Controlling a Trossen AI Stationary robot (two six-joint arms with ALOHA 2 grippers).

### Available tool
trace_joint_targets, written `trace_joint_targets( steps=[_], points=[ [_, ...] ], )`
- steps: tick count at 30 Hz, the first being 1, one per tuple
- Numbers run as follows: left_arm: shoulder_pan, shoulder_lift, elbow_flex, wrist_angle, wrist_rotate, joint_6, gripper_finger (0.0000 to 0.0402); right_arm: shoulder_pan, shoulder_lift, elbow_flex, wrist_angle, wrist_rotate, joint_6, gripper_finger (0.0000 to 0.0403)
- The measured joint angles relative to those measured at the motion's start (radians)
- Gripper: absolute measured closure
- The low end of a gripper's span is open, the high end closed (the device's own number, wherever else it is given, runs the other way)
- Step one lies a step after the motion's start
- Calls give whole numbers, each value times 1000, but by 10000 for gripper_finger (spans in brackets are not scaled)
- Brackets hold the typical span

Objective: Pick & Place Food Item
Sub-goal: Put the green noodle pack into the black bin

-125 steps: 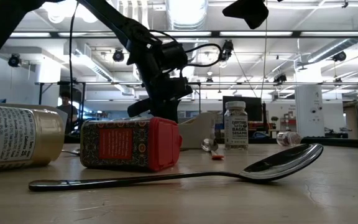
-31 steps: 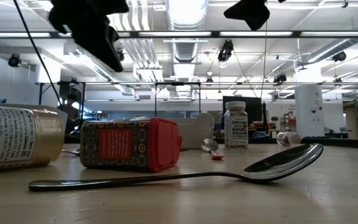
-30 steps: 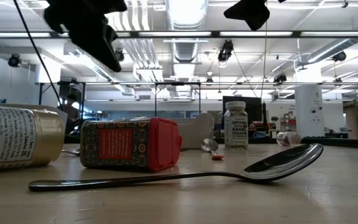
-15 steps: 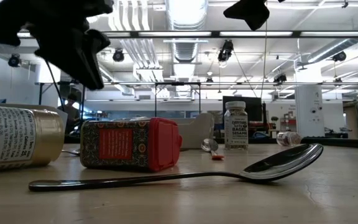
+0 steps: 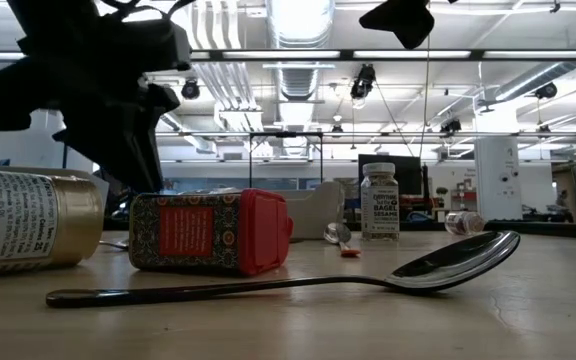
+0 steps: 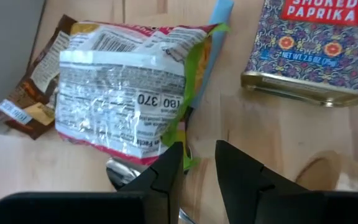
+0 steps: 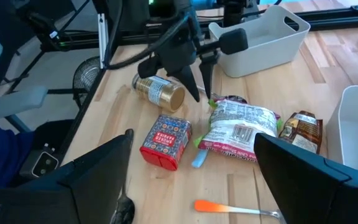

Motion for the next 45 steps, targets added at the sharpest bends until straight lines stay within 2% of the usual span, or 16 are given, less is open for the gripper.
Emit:
trace_joint_targets(
  steps=[7,16,27,33,40,45],
  points=[
    [-5,40,0,31,-15,36,307,0,0,0,-5,0,3,60],
    [-5,65,0,32,-82,36,307,0,0,0,-4,0,3,60],
    [-5,61,71,-111,-49,-208,307,0,0,-1,-4,0,3,60],
    [5,61,82,-110,-10,-281,307,0,0,-1,-4,0,3,60],
    [49,62,82,-155,36,-476,307,1,0,-1,-4,0,25,60],
    [71,62,82,-163,54,-508,307,0,0,-1,-4,0,25,60]
  ],
)
